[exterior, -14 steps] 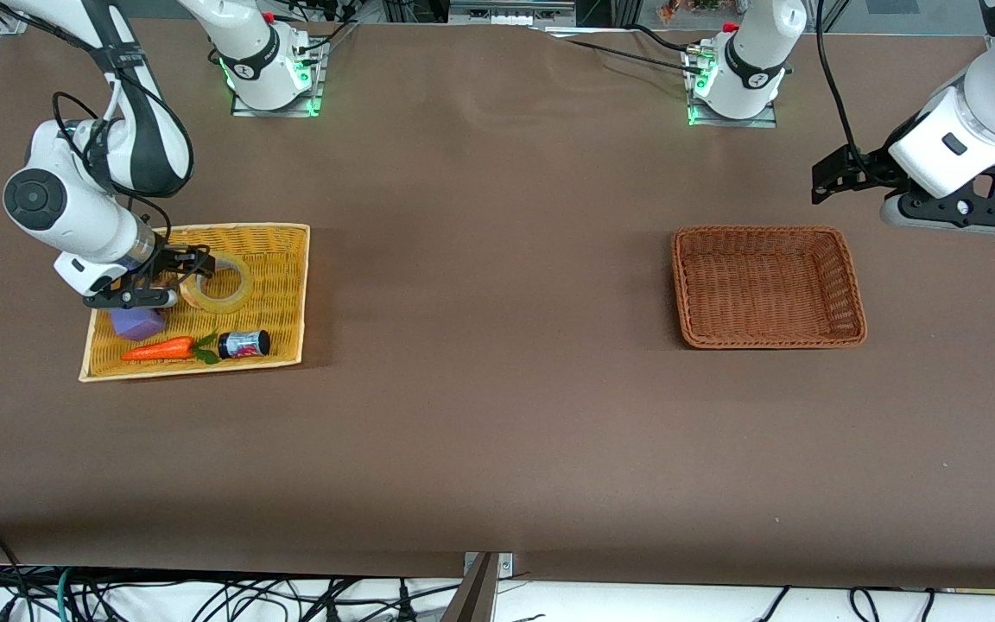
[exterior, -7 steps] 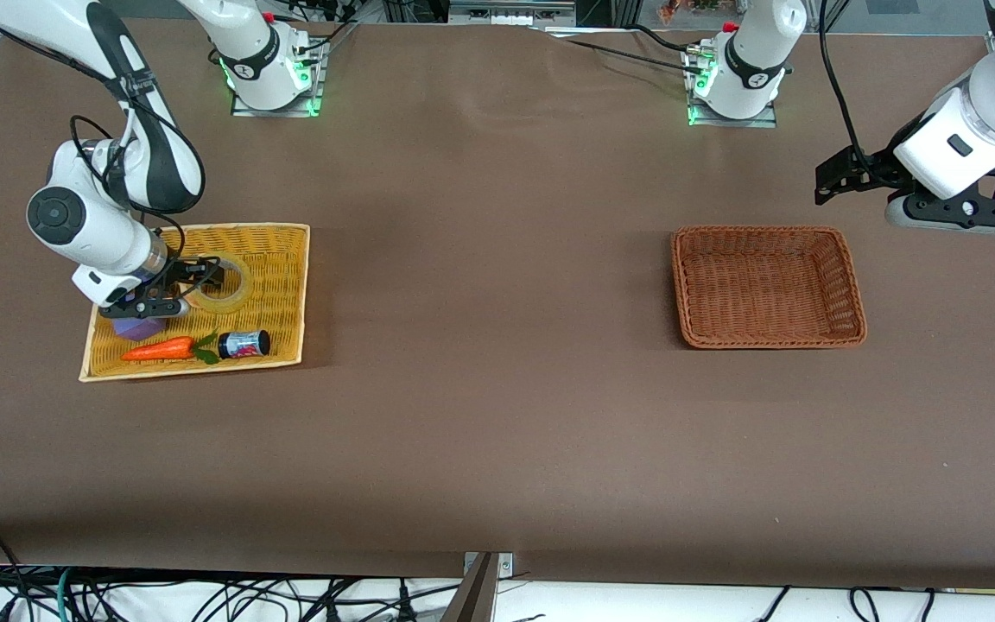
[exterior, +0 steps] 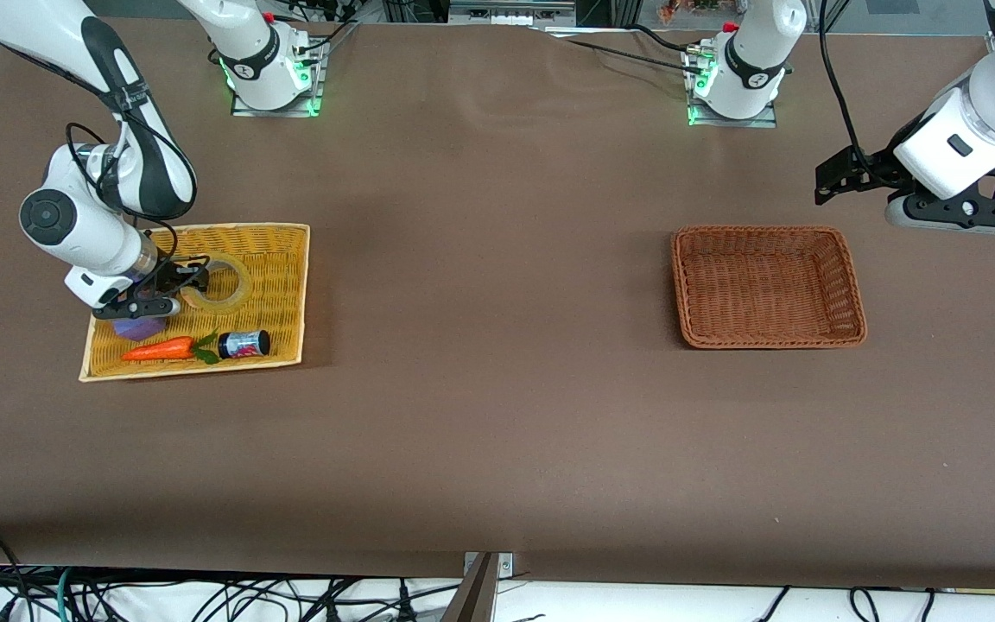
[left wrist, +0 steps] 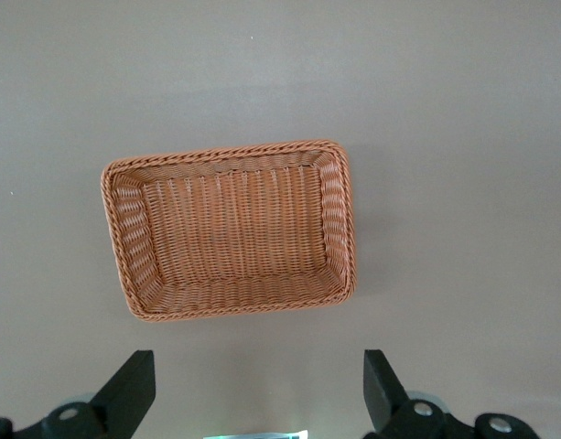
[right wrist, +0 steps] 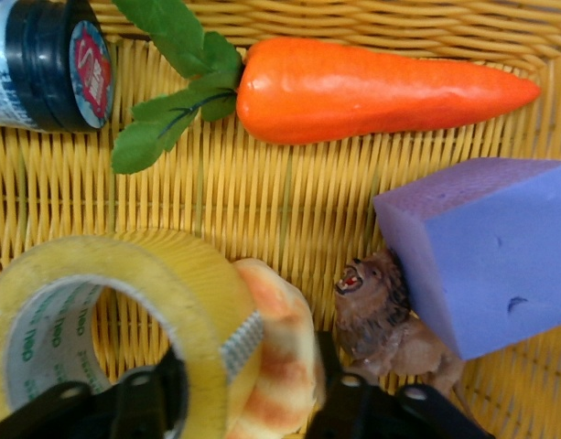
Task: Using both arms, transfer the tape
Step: 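Lower the right gripper onto the tape roll in the yellow tray, then lift the tape roll with the right gripper and carry it toward the basket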
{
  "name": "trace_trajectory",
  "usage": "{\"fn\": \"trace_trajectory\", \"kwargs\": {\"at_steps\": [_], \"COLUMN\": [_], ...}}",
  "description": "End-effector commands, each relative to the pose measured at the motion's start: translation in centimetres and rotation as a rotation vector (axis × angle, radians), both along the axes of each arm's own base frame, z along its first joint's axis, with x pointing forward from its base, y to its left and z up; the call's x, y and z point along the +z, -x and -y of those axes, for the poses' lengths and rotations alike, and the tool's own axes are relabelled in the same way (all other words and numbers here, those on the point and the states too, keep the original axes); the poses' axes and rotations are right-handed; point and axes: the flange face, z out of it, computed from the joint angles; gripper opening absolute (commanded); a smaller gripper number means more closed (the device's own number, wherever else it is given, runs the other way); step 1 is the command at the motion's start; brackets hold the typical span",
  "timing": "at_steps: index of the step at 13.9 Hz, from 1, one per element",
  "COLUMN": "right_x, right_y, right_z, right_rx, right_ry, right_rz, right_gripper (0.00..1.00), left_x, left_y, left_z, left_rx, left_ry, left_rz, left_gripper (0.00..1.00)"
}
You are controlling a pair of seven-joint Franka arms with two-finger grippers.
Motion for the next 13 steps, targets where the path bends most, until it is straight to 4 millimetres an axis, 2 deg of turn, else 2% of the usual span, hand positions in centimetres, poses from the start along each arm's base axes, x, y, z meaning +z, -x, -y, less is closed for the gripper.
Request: {"fn": "trace_trajectory", "kwargs": {"at_steps": [1, 5, 7, 10, 12, 13], "right_x": [0.0, 0.8, 4.4, 11.5, 14.9, 16.0], "right_y": [0.5, 0.2, -0.4, -2.5, -3.3, -3.2], "right_z": [0.2, -0.1, -0.5, -5.2, -10.3, -13.6], "right_rx": [0.021, 0.025, 0.015, -0.007, -0.059, -0.089], "right_ry": [0.006, 0.007, 0.012, 0.007, -0.036, -0.037], "right_rz": [0.003, 0.001, -0.007, -0.066, -0.076, -0.070], "right_gripper": [0.00, 0.00, 0.00, 0.00, 0.00, 0.00], "left_x": [0.3, 0.3, 0.3, 0.3, 0.2, 0.1], "left_y": [0.2, 0.2, 0.2, 0.2, 0.3, 0.3], "left_z": [-0.1, -0.1, -0.1, -0.1, -0.1, -0.2], "left_rx": [0.004, 0.004, 0.004, 0.004, 0.004, 0.005], "left_ry": [-0.006, -0.004, -0.004, -0.005, -0.005, -0.005], "left_rz": [0.004, 0.004, 0.004, 0.002, 0.001, -0.001], "left_gripper": [1.00, 1.00, 1.00, 1.00, 1.00, 1.00]}}
